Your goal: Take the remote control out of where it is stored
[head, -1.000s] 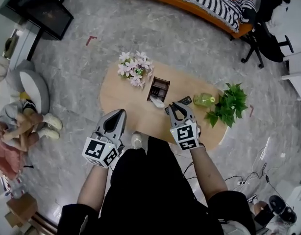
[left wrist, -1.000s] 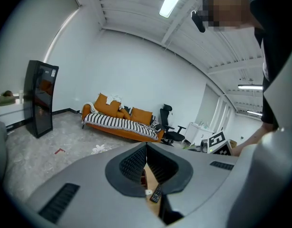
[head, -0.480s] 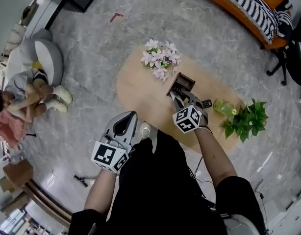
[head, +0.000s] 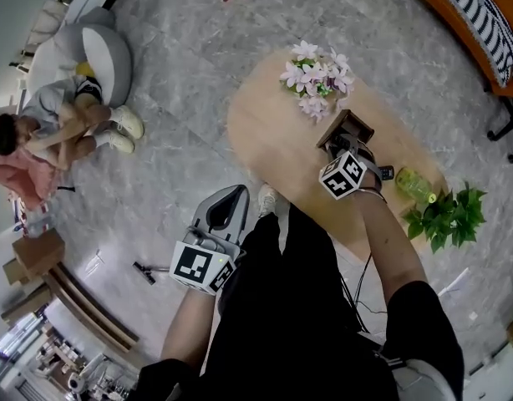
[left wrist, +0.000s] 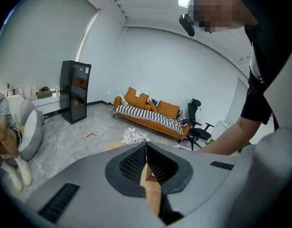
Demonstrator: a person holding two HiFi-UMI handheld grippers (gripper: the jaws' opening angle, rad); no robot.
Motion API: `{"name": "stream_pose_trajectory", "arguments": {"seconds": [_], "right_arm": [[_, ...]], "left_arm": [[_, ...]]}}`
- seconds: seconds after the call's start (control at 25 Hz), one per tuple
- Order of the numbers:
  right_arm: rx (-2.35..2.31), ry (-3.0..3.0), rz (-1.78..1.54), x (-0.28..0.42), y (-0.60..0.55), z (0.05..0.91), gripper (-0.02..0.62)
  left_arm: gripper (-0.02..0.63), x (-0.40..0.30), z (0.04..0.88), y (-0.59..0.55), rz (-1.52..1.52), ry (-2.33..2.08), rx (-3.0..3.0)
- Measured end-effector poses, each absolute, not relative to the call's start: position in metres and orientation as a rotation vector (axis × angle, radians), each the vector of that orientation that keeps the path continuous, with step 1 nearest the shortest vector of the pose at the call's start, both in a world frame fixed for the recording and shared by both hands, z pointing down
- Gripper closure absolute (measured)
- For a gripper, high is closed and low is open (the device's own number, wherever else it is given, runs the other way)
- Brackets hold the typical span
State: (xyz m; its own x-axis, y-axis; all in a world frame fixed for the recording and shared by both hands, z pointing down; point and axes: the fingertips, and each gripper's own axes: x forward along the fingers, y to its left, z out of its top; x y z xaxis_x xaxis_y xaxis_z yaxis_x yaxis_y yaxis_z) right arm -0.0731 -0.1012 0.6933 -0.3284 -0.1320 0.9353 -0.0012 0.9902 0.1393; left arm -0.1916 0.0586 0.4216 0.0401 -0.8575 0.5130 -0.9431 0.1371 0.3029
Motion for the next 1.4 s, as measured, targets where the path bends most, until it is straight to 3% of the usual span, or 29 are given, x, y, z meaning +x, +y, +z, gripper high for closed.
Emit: {"name": "stream_pose_trajectory", "arguments": {"seconds": [0.44, 1.0, 1.4], "right_arm": [[0.056, -1.789, -0.232, -0.069, -0.108, 0.718, 0.471], [0.306, -1.962, -0.299, -0.052, -0.093, 0.614, 0.492], [0.572, -1.963, -0.232, 0.022, -0.064, 0.572, 0.492]], "left_arm": [[0.600, -0.196, 0.425, 0.073, 0.183, -1.834, 1.707], [0.598, -0.173, 0.406, 0.067, 0.194, -1.702, 1.911], [0.598, -0.121, 0.402, 0.061, 0.252, -1.484, 2.123]]}}
